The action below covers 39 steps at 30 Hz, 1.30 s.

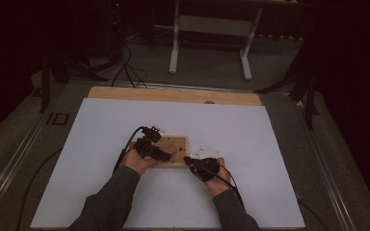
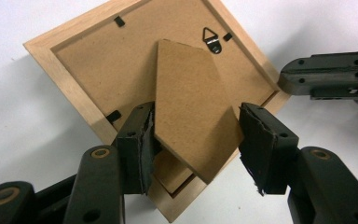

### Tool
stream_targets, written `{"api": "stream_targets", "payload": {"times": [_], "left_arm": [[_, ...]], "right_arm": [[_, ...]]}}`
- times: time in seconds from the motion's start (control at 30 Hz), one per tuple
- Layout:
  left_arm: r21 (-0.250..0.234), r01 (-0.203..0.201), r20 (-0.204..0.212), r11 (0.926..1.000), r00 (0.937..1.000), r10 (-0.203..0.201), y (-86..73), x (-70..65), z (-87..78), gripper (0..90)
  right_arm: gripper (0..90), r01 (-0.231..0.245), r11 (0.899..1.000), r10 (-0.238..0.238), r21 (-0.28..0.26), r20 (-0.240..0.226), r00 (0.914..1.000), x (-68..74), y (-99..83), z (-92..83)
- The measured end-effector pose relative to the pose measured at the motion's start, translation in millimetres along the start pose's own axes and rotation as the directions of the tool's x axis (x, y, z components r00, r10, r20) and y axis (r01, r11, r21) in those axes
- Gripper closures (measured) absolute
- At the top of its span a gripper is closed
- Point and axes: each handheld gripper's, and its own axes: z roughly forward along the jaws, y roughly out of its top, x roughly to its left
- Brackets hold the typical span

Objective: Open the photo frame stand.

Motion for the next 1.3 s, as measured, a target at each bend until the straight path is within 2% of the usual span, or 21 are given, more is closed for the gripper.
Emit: {"api": "stream_targets", "payload": {"times": [0.13, 0.43, 0.5, 0.7, 0.87, 1.1, 1.13, 1.3], "left_arm": [[0.022, 0.001, 0.014, 0.9998, 0.9999, -0.001, -1.7, 0.6, 4.2, 50.7], [-0.005, 0.033, 0.059, 0.9995, 0.9978, -0.032, -0.9, 5.4, -0.5, 50.5], [-0.011, 0.054, 0.092, 0.9985, 0.9944, -0.052, -0.5, 8.8, -3.9, 50.5], [-0.017, 0.09, 0.118, 0.9958, 0.9891, -0.088, 0.1, 12.2, -5.8, 53.6], [0.003, 0.106, 0.142, 0.9943, 0.9843, -0.106, 0.5, 15.6, -4.8, 54.7], [-0.001, 0.094, 0.123, 0.9956, 0.9881, -0.093, 0.7, 13.3, -4.9, 55.1], [-0.005, 0.084, 0.106, 0.9964, 0.9909, -0.083, 0.7, 11.7, -5.1, 55.1], [-0.025, 0.055, 0.075, 0.9982, 0.9958, -0.053, 0.3, 7.9, -6.1, 55.0]], "right_arm": [[89.8, 0.001, 1.0, -0.001, -0.001, 0.0, 1.0, -0.1, 0.0, 0.0], [89.8, 0.0, 1.0, 0.0, 0.0, 0.0, 1.0, -0.1, 0.0, 0.0], [89.8, 0.001, 1.0, -0.001, -0.001, 0.0, 1.0, -0.1, 0.0, 0.0], [89.8, 0.001, 1.0, -0.001, 0.0, 0.002, 1.0, 0.2, 0.0, 0.0], [89.8, 0.002, 1.0, -0.002, 0.0, 0.002, 1.0, 0.1, 0.0, 0.0], [89.7, 0.0, 1.0, 0.0, 0.002, -0.007, 1.0, -1.0, 0.4, 0.1], [89.7, 0.001, 1.0, -0.001, 0.003, -0.007, 1.0, -1.0, 0.5, 0.1], [88.2, 0.009, 1.0, -0.009, 0.012, -0.005, 0.9999, -1.0, 1.6, -0.2]]}}
